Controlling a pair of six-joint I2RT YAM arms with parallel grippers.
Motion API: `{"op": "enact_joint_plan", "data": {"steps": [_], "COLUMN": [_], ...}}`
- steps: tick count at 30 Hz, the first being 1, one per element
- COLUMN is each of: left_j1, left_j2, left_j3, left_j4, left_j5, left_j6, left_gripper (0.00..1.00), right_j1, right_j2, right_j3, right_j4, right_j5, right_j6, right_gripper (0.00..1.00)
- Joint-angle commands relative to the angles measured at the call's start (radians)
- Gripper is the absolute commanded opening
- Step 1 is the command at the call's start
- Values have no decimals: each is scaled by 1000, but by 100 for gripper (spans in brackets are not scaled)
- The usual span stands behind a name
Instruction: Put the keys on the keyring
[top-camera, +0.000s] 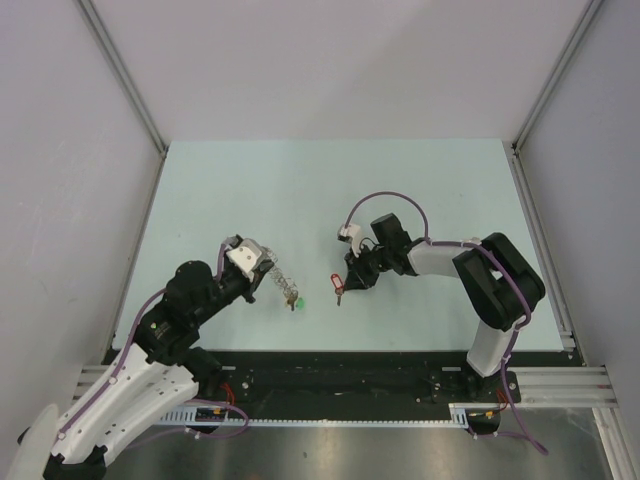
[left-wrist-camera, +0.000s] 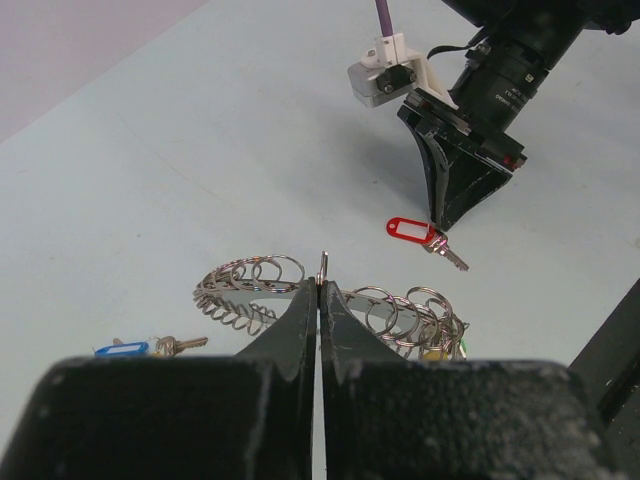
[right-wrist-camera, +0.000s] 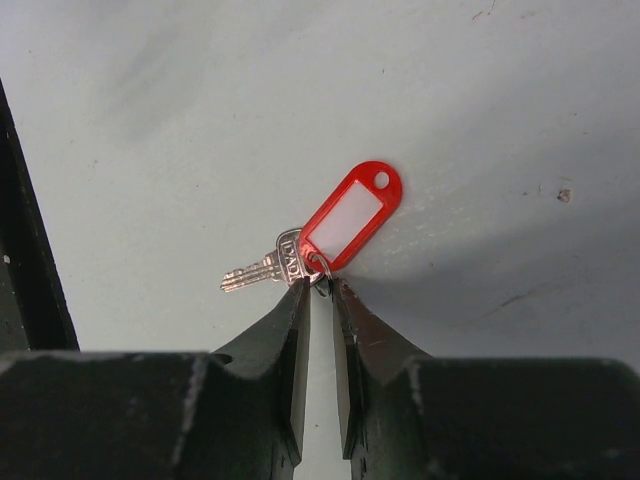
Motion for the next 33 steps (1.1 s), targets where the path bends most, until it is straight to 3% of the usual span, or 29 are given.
{"op": "enact_joint_plan", "data": {"steps": [1,12,21,23,33], "left_j1": [7,7,7,7,5], "left_j2": [-3,-5,-5,-6,15], "left_j3": [10,10,10,10,32], "left_j4": [46,46,45,45,62], "left_j5": [20,23,23,23,73], "left_j6": [-2,0,-2,-2,-3], "left_gripper": [0,0,0,0,0], "right_j1": [1,-1,1,-1,27], "right_j2": [27,51,48,34,-223], "right_j3": [14,34,34,36,16], "right_j4": [-46,-63,-77,-83,-103], "right_j5": [-3,-14,-29,-28,44], "right_j6": [-14,-29,-39,-43,-37], "right_gripper": [20,19,0,0,0]}}
